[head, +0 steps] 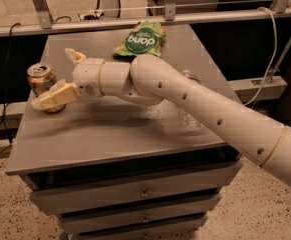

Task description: Place orange can upright

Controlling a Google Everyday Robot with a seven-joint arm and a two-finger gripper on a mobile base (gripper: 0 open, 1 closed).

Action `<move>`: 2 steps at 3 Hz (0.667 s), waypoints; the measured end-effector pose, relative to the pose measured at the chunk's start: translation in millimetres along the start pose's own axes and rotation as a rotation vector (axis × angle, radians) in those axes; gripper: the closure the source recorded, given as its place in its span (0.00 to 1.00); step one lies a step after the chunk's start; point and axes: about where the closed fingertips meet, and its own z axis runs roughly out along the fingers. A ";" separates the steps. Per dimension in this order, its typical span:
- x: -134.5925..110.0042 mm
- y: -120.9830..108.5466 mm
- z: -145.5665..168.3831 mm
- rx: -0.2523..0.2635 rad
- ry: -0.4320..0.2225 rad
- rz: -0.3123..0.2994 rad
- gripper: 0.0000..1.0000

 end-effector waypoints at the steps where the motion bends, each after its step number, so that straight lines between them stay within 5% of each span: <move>1: -7.2 -29.0 -18.7 -0.024 0.080 -0.046 0.00; 2: 2.4 -87.5 -81.5 -0.025 0.203 -0.087 0.00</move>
Offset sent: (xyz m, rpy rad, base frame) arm 0.0938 -0.1662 0.0014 -0.3473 -0.0404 0.0649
